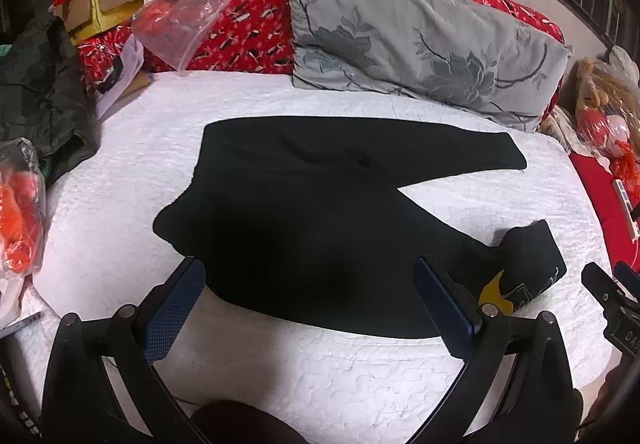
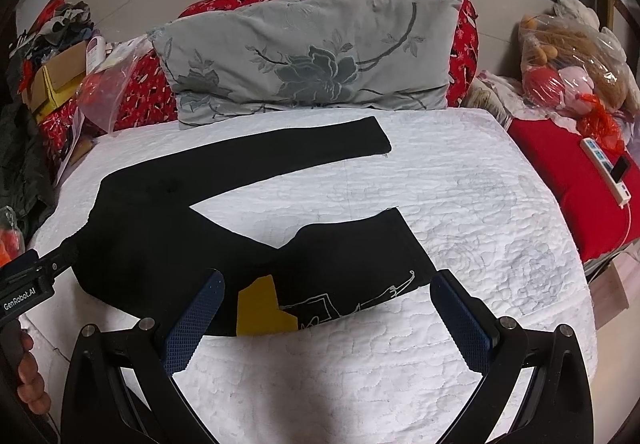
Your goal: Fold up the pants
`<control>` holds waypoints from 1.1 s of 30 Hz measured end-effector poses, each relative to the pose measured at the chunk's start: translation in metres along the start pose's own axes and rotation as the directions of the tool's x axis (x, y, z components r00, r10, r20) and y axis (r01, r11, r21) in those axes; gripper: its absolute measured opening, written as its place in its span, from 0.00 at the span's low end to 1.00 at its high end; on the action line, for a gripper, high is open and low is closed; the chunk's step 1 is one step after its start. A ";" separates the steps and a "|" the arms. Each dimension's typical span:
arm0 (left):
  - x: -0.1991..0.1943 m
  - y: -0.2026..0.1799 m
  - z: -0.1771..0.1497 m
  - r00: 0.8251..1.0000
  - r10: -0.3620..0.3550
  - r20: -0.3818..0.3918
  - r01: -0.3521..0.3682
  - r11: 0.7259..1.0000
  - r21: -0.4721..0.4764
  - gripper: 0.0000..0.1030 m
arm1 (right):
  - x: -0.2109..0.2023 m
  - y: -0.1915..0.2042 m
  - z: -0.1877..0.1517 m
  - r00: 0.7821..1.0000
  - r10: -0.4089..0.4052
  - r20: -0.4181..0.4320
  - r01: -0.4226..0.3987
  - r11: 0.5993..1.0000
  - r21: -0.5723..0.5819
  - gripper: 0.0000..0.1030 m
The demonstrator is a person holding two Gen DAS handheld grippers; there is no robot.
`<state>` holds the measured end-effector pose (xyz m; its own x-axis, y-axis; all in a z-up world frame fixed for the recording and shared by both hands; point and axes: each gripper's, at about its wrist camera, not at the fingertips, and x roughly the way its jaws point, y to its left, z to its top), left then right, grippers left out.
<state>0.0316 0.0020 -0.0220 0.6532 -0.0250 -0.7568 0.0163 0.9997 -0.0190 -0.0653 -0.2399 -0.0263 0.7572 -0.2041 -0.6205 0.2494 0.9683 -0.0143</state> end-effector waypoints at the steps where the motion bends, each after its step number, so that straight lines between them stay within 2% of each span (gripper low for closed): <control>1: 0.002 -0.001 0.000 1.000 0.001 -0.004 -0.001 1.000 0.002 1.00 | 0.001 0.000 0.000 1.000 0.001 -0.001 -0.001 1.000 0.001 1.00; 22: 0.018 -0.001 0.013 1.000 0.009 -0.022 -0.009 1.000 0.015 1.00 | 0.017 0.003 0.010 0.999 0.026 -0.023 -0.026 1.000 -0.013 1.00; 33: 0.042 0.001 0.037 0.999 0.021 -0.047 -0.021 1.000 0.007 1.00 | 0.042 0.010 0.033 0.996 0.070 -0.063 -0.072 0.997 -0.037 1.00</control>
<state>0.0868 0.0015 -0.0292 0.6168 -0.0037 -0.7871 0.0077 1.0000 0.0013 -0.0110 -0.2432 -0.0272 0.7329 -0.1264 -0.6685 0.1713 0.9852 0.0015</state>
